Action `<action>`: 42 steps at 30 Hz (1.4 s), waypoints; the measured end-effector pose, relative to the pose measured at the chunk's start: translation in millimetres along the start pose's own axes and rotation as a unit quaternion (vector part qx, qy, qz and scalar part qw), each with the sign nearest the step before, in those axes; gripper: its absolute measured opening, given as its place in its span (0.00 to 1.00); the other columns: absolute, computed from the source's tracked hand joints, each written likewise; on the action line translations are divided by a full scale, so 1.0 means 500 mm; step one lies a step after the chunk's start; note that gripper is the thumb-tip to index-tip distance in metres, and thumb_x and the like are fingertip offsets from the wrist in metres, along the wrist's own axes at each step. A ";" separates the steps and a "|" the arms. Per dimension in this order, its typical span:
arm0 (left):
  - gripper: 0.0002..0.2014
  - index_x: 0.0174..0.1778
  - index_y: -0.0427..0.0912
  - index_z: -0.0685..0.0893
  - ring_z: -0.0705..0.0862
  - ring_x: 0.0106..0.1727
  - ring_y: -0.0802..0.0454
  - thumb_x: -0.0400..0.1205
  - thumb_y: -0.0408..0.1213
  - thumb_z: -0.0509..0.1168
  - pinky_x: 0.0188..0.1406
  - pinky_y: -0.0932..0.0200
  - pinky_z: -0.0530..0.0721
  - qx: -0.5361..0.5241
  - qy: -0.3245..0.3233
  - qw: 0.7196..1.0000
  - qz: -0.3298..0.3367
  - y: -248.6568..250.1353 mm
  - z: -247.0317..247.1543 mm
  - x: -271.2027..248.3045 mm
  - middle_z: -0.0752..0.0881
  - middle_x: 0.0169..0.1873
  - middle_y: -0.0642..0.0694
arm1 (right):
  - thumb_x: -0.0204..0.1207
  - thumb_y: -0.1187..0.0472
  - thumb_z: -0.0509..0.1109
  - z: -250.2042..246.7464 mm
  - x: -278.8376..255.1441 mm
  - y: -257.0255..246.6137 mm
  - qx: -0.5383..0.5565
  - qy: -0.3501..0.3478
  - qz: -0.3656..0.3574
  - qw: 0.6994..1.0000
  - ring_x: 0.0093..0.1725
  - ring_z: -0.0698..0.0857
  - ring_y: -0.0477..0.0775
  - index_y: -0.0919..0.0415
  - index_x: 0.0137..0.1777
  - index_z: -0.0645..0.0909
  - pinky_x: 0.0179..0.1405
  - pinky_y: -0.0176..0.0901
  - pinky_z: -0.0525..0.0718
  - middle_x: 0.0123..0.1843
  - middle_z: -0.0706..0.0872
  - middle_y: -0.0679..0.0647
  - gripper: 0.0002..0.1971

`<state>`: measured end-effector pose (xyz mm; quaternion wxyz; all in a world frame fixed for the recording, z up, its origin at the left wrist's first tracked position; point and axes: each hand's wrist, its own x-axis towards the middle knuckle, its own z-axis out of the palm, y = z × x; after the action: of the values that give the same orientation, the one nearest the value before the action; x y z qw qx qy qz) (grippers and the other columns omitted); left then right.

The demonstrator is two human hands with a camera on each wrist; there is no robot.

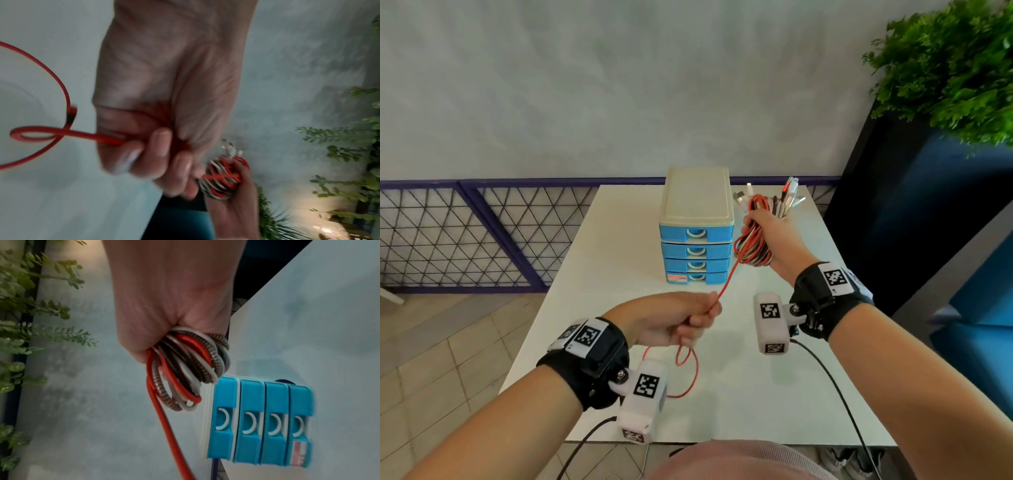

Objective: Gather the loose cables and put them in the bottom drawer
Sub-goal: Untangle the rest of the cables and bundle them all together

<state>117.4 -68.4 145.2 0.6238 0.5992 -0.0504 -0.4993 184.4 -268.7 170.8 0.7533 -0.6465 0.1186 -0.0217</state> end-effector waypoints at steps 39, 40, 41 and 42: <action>0.08 0.45 0.40 0.85 0.89 0.32 0.58 0.84 0.36 0.61 0.40 0.61 0.90 -0.178 0.139 0.964 0.139 0.131 0.010 0.003 0.89 0.32 0.49 | 0.80 0.46 0.68 0.032 -0.041 0.046 -0.087 -0.167 -0.013 0.982 0.45 0.89 0.53 0.59 0.51 0.83 0.49 0.47 0.89 0.43 0.90 0.54 0.15; 0.08 0.46 0.39 0.85 0.89 0.32 0.57 0.84 0.36 0.62 0.40 0.60 0.90 -0.179 0.138 0.964 0.138 0.132 0.017 0.008 0.90 0.32 0.47 | 0.82 0.46 0.64 0.033 -0.046 0.041 -0.047 -0.191 0.006 0.980 0.44 0.90 0.51 0.60 0.53 0.83 0.45 0.43 0.88 0.42 0.90 0.52 0.16; 0.08 0.46 0.37 0.86 0.89 0.33 0.56 0.83 0.36 0.63 0.40 0.60 0.90 -0.178 0.139 0.964 0.136 0.131 0.023 0.012 0.90 0.33 0.46 | 0.84 0.45 0.60 0.033 -0.055 0.033 -0.009 -0.214 0.037 0.976 0.41 0.90 0.49 0.60 0.53 0.83 0.40 0.41 0.88 0.40 0.91 0.51 0.19; 0.08 0.45 0.37 0.86 0.89 0.33 0.56 0.83 0.35 0.64 0.40 0.61 0.90 -0.176 0.141 0.965 0.132 0.129 0.026 0.016 0.90 0.33 0.46 | 0.85 0.43 0.56 0.031 -0.059 0.027 0.028 -0.234 0.074 0.969 0.37 0.90 0.48 0.60 0.52 0.83 0.36 0.39 0.88 0.38 0.91 0.51 0.22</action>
<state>148.9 -97.1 195.8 0.7807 0.5322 0.0480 -0.3238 157.2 -245.9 164.1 0.7774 -0.6017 -0.0140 0.1828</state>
